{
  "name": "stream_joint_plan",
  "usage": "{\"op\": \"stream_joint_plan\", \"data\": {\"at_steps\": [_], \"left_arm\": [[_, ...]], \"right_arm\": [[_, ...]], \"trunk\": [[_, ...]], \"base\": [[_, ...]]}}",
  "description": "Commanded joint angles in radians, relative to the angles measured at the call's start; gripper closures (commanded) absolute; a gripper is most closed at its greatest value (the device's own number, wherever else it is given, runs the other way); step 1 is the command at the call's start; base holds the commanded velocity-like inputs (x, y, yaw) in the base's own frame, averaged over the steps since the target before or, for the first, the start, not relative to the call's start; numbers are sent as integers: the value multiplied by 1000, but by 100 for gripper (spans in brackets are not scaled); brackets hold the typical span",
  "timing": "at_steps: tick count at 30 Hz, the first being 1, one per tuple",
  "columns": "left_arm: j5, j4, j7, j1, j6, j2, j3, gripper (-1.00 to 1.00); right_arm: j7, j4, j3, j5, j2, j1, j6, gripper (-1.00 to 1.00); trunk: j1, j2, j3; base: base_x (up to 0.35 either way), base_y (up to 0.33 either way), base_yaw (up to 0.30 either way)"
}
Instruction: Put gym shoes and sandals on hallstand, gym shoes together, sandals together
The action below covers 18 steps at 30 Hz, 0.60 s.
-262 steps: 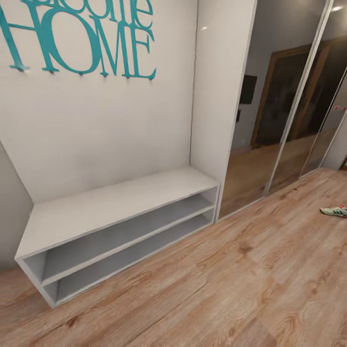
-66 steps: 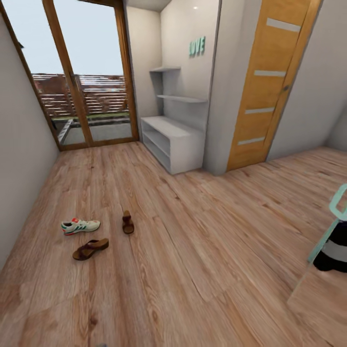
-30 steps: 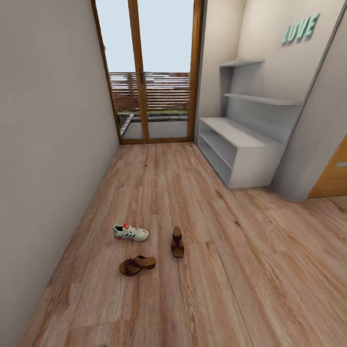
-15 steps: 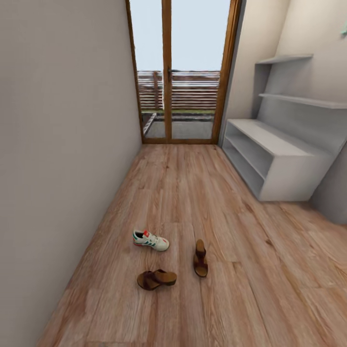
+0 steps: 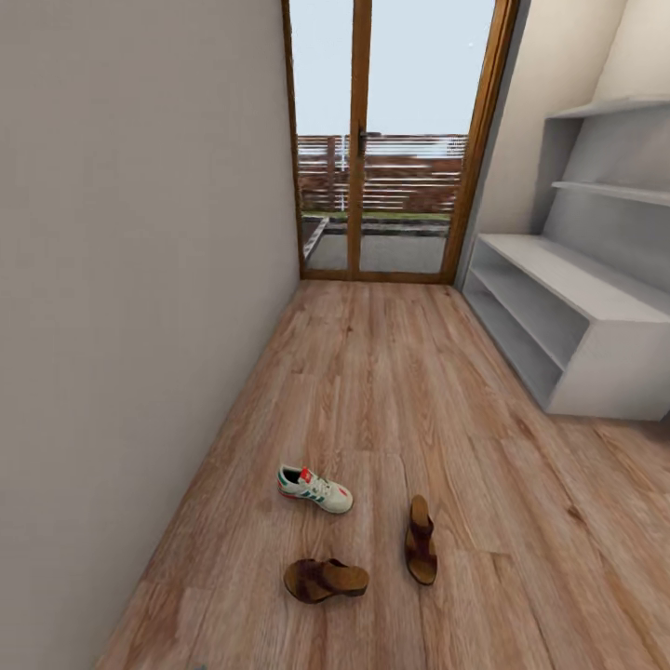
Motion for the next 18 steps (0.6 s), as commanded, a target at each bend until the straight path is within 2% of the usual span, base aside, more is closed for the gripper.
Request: {"op": "stream_joint_plan", "data": {"at_steps": [1,11,14,18], "left_arm": [[9,1,-1,-1,-3,0,-2,-100],[9,1,-1,-1,-3,0,-3,-100],[9,0,-1,-1,-3,-1,-3,-100],[9,0,-1,-1,-3,-1,-3,-100]], "right_arm": [[0,0,0,2,0,0,-3,-100],[4,1,2,12,-8,0,-2,-100],[4,1,2,67,-10,0,-3,-100],[2,2,2,102,-10,0,-3,-100]], "trunk": [[0,0,-1],[0,0,-1],[0,0,-1],[0,0,-1]], "base": [[320,11,30],[306,-47,11],[198,-205,1],[107,-246,0]]}}
